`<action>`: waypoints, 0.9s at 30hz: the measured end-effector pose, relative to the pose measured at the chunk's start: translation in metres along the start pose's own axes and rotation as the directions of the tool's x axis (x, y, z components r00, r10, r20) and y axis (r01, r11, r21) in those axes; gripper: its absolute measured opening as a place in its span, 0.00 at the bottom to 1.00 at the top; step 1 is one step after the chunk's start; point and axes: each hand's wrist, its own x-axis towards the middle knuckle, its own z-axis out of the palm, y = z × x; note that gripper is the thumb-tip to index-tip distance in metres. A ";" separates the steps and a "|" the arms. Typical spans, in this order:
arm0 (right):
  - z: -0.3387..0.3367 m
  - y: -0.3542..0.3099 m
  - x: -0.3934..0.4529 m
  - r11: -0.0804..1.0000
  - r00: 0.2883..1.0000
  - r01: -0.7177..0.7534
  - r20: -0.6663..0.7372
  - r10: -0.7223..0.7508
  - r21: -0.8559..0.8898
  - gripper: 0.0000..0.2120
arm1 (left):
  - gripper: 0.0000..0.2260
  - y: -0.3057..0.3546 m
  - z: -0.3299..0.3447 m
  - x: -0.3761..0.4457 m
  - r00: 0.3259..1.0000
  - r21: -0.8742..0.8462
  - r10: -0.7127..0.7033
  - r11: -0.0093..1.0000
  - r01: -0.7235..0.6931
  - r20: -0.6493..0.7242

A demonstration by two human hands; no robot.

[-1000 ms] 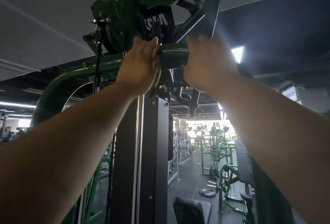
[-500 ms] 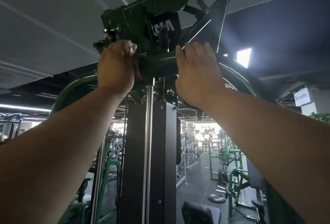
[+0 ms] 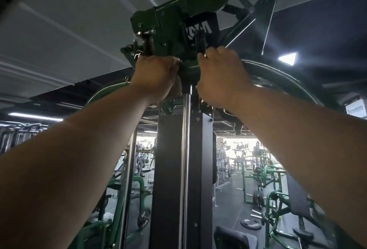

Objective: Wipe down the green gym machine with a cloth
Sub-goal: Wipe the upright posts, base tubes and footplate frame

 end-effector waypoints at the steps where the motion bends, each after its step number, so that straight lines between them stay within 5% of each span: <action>1: 0.002 0.000 -0.001 1.000 1.000 0.000 -0.009 0.000 -0.010 0.24 | 0.16 -0.001 -0.003 -0.001 1.000 0.009 0.011 1.000 -0.011 0.009; 9: 0.012 -0.003 0.001 1.000 0.997 -0.014 -0.072 0.014 0.004 0.27 | 0.18 -0.009 -0.010 -0.001 0.963 -0.233 -0.260 0.943 0.238 -0.068; 14: 0.009 0.014 -0.005 0.997 0.997 0.001 -0.079 0.006 0.082 0.31 | 0.17 0.023 0.004 0.009 0.980 -0.289 -0.177 0.946 0.145 -0.090; 20: -0.009 0.028 -0.022 0.999 0.999 -0.029 -0.027 0.028 -0.031 0.32 | 0.17 0.056 0.027 0.022 0.986 -0.277 -0.123 0.957 0.088 -0.113; 27: -0.022 0.054 -0.036 0.991 0.992 -0.123 0.001 0.123 -0.048 0.29 | 0.18 0.066 0.016 0.043 0.973 -0.616 -0.124 0.756 0.221 0.197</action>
